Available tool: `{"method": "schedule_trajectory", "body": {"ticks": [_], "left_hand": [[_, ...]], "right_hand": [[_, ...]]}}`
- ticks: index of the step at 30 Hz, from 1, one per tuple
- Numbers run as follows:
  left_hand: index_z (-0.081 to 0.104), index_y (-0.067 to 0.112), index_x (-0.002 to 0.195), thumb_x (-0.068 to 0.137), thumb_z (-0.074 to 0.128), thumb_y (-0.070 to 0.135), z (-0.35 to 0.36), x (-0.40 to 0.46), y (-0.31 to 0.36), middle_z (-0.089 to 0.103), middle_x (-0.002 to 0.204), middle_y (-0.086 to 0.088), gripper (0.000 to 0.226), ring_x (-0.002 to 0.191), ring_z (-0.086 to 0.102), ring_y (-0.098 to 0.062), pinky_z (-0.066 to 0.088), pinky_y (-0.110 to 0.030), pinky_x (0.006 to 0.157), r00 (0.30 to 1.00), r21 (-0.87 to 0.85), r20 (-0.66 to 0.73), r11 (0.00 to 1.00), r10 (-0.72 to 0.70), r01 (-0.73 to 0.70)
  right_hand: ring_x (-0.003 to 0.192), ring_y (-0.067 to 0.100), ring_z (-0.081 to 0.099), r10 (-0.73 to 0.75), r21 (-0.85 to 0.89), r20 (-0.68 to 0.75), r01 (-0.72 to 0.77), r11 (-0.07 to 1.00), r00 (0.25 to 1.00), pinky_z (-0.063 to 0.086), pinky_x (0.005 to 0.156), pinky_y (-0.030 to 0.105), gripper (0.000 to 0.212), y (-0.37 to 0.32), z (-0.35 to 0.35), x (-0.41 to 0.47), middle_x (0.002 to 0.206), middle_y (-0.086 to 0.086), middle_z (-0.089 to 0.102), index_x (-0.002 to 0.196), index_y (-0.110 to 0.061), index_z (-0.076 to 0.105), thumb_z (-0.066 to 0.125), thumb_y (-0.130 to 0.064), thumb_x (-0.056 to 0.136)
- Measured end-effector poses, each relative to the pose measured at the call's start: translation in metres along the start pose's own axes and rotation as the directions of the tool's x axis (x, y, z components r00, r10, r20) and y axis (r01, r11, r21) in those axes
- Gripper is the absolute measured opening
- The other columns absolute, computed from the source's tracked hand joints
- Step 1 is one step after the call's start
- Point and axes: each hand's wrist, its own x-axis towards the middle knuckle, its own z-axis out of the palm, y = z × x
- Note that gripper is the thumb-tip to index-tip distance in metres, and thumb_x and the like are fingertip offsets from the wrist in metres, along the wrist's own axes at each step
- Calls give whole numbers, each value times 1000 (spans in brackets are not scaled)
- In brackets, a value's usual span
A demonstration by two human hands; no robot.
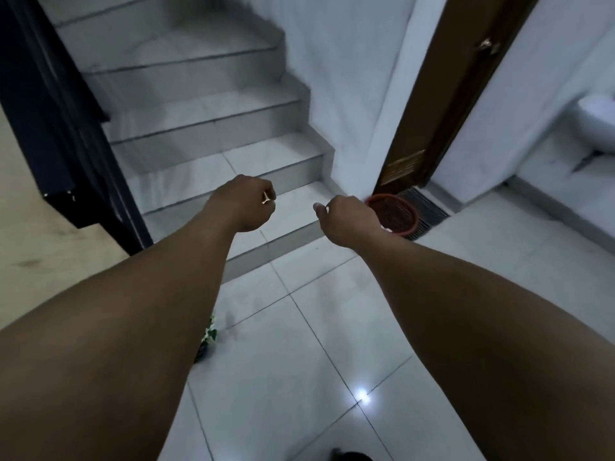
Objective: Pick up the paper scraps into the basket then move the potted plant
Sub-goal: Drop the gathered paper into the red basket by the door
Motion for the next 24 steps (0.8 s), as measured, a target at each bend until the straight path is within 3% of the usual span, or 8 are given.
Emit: {"method": "schedule_trajectory", "body": {"ticks": [4, 8, 13, 24], "left_hand": [[69, 28, 109, 93, 57, 35, 1, 14, 50, 68, 116, 4, 21, 104, 63, -20, 53, -38, 91, 997, 6, -15, 997, 81, -81], [68, 29, 110, 92, 57, 35, 11, 37, 101, 67, 118, 5, 22, 107, 62, -20, 52, -37, 91, 992, 12, -10, 992, 124, -124], [69, 30, 107, 91, 57, 35, 30, 75, 160, 68, 115, 4, 20, 102, 63, -21, 53, -38, 87, 992, 15, -23, 993, 121, -121], [69, 26, 112, 93, 58, 34, 62, 172, 244, 68, 117, -1, 23, 106, 62, -23, 53, -41, 91, 982, 28, 15, 982, 187, -187]], "right_hand": [[91, 31, 59, -1, -21, -11, 1, 1000, 1000, 39, 72, 35, 52, 27, -23, -9, 106, 14, 65, 100, -9, 63, 31, -50, 103], [79, 26, 55, -2, -38, -35, 1, 999, 999, 41, 69, 34, 49, 70, -43, -2, 96, 11, 65, 93, -12, 62, 33, -50, 103], [76, 26, 57, 20, -44, -72, -23, 999, 997, 39, 65, 33, 46, 138, -66, 25, 83, 5, 57, 85, -16, 54, 33, -53, 102], [76, 27, 58, 71, -73, -125, -81, 994, 990, 47, 66, 37, 46, 236, -109, 97, 77, 4, 54, 84, -15, 53, 33, -53, 102]]}}
